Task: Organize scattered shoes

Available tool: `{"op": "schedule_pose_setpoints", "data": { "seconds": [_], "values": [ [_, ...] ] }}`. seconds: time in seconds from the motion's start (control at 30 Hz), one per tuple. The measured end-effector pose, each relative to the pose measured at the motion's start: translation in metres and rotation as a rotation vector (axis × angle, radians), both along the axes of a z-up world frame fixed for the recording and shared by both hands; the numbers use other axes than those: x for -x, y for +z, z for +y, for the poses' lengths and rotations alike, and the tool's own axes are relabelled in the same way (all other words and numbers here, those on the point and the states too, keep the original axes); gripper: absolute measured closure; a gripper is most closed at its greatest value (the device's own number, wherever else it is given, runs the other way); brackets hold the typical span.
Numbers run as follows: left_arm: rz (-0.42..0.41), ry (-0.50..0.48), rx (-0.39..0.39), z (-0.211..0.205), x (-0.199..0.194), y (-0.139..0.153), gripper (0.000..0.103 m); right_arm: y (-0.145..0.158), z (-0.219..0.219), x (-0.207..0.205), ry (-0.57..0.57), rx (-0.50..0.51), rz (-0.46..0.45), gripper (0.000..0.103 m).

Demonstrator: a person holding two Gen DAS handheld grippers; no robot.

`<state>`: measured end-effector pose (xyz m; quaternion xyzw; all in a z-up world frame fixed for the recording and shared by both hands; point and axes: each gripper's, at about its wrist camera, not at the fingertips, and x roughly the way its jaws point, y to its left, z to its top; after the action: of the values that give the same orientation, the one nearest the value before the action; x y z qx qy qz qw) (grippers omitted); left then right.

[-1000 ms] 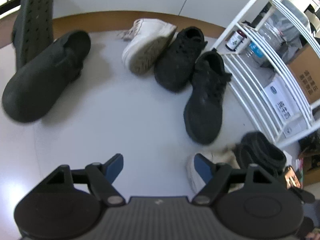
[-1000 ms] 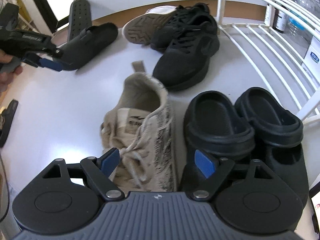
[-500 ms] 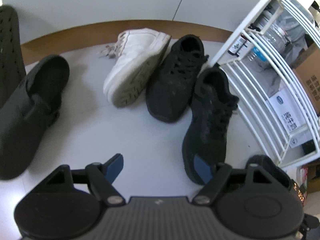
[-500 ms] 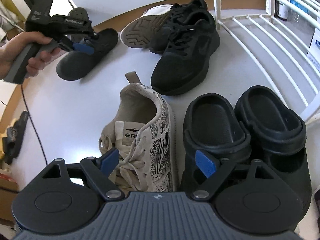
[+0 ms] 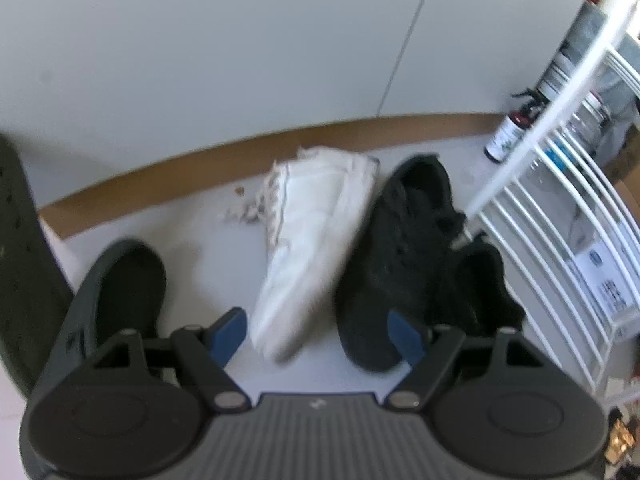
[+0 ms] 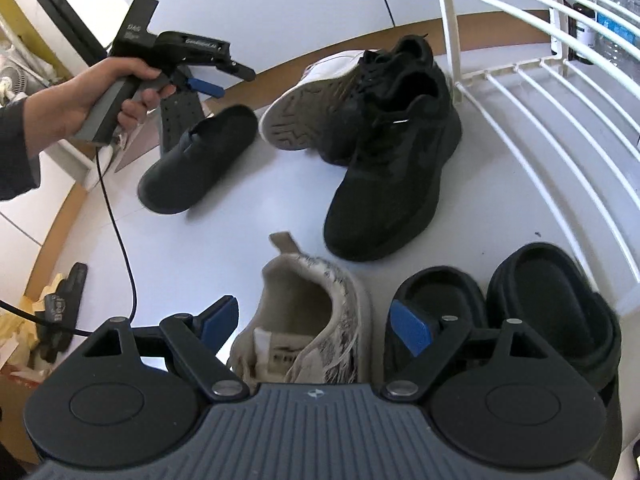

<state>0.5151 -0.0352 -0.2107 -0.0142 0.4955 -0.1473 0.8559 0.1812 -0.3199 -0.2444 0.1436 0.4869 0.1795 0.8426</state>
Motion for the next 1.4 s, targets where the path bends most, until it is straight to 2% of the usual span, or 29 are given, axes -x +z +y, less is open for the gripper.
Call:
{"op": "schedule_pose_setpoints", "data": {
  "seconds": [0.1, 0.23, 0.37, 0.53, 0.7, 0.9, 1.1, 1.23, 1.4],
  "values": [
    [-0.011, 0.005, -0.001, -0.005, -0.017, -0.01, 0.023, -0.001, -0.002, 0.0, -0.012, 0.013, 0.005, 0.015],
    [0.032, -0.042, 0.002, -0.023, -0.047, -0.035, 0.019, -0.008, -0.007, 0.003, -0.027, 0.037, 0.036, 0.015],
    [0.036, -0.057, -0.054, -0.033, -0.061, -0.048, 0.017, -0.012, -0.01, 0.004, -0.039, 0.055, 0.049, 0.015],
    [0.058, -0.053, -0.08, -0.031, -0.078, -0.065, 0.012, -0.012, -0.017, 0.003, -0.089, 0.081, 0.041, 0.016],
    [0.069, -0.07, -0.103, -0.035, -0.088, -0.074, 0.001, -0.014, -0.02, 0.004, -0.105, 0.086, 0.048, 0.016],
    [0.072, -0.109, -0.102, -0.046, -0.096, -0.076, 0.0, -0.013, -0.024, 0.004, -0.115, 0.106, 0.047, 0.016],
    [0.039, -0.151, -0.148, -0.057, -0.103, -0.077, 0.0, -0.015, -0.022, 0.004, -0.111, 0.122, 0.041, 0.016],
    [0.086, -0.124, -0.118, -0.053, -0.118, -0.09, 0.0, -0.015, -0.023, 0.004, -0.109, 0.13, 0.041, 0.016],
    [0.127, -0.075, -0.043, -0.044, -0.122, -0.104, 0.0, -0.017, -0.026, 0.005, -0.123, 0.129, 0.042, 0.016]
  ]
}}
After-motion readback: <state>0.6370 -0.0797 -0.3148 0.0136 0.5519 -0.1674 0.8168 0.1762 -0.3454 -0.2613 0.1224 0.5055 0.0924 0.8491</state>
